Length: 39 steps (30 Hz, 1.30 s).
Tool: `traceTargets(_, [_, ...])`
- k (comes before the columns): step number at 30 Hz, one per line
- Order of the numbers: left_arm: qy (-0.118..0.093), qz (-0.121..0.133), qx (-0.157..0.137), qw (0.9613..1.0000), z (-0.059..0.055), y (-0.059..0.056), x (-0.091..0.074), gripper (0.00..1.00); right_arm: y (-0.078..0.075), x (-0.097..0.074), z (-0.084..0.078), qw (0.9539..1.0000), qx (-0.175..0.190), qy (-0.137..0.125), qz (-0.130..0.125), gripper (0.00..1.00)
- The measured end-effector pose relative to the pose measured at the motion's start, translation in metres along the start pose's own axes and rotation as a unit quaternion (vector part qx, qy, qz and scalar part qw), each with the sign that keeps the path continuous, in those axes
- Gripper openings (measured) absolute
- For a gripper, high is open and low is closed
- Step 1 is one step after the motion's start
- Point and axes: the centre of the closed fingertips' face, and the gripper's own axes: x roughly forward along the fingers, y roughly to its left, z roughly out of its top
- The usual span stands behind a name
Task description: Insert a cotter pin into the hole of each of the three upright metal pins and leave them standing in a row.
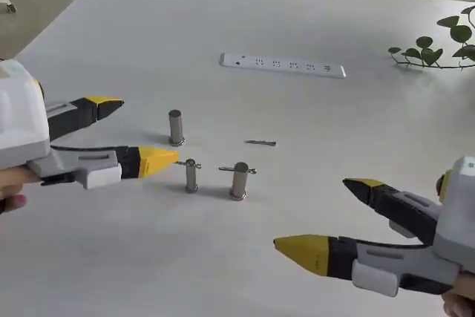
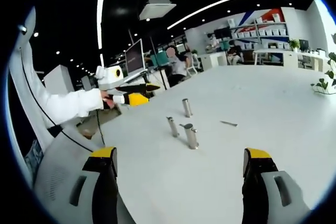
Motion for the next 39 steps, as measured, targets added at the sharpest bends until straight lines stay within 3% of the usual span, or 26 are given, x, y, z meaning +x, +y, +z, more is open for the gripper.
traceTargets(4, [-0.01, 0.023, -0.014, 0.9996, 0.004, 0.022, 0.019, 0.64, -0.005, -0.005, -0.001, 1.0, 0.008, -0.001, -0.004, 0.97])
traceTargets(7, [0.0, 0.042, -0.028, 0.9987, -0.003, 0.038, 0.033, 0.56, -0.006, -0.008, -0.003, 0.9999, 0.011, 0.001, -0.008, 0.96])
traceTargets(9, [0.021, 0.041, -0.021, 0.9987, -0.011, 0.04, 0.039, 0.52, -0.006, -0.01, -0.004, 0.9999, 0.012, 0.004, -0.011, 0.96])
traceTargets(11, [0.061, 0.033, 0.001, 0.9976, -0.026, 0.04, 0.047, 0.52, -0.008, -0.014, -0.005, 0.9998, 0.013, 0.007, -0.013, 0.96])
traceTargets(17, [0.082, 0.029, -0.009, 0.9961, -0.041, 0.043, 0.068, 0.48, -0.016, -0.018, -0.008, 0.9994, 0.026, 0.008, -0.02, 0.94])
traceTargets(19, [0.104, 0.039, -0.03, 0.9934, -0.051, 0.047, 0.072, 0.44, -0.018, -0.019, -0.009, 0.9993, 0.028, 0.012, -0.019, 0.94])
traceTargets(20, [0.13, 0.044, -0.03, 0.9901, -0.061, 0.05, 0.073, 0.4, -0.019, -0.019, -0.008, 0.9993, 0.029, 0.015, -0.019, 0.94])
traceTargets(22, [0.146, 0.044, -0.003, 0.9884, -0.067, 0.052, 0.075, 0.35, -0.02, -0.019, -0.007, 0.9993, 0.03, 0.012, -0.022, 0.93])
traceTargets(25, [0.14, 0.051, -0.021, 0.9886, -0.069, 0.057, 0.08, 0.34, -0.023, -0.019, -0.005, 0.999, 0.038, 0.006, -0.021, 0.88])
traceTargets(32, [0.126, 0.054, -0.027, 0.9902, -0.066, 0.064, 0.092, 0.26, -0.028, -0.017, -0.004, 0.9987, 0.042, 0.006, -0.03, 0.87])
traceTargets(35, [0.117, 0.037, -0.024, 0.9922, -0.062, 0.06, 0.094, 0.23, -0.031, -0.019, -0.002, 0.9981, 0.047, -0.002, -0.039, 0.87])
traceTargets(38, [0.118, 0.012, -0.031, 0.9925, -0.063, 0.051, 0.097, 0.13, -0.03, -0.02, -0.004, 0.9979, 0.049, -0.001, -0.044, 0.86])
traceTargets(39, [0.118, 0.02, -0.011, 0.9928, -0.06, 0.053, 0.097, 0.12, -0.029, -0.02, -0.006, 0.9979, 0.049, 0.002, -0.043, 0.86])
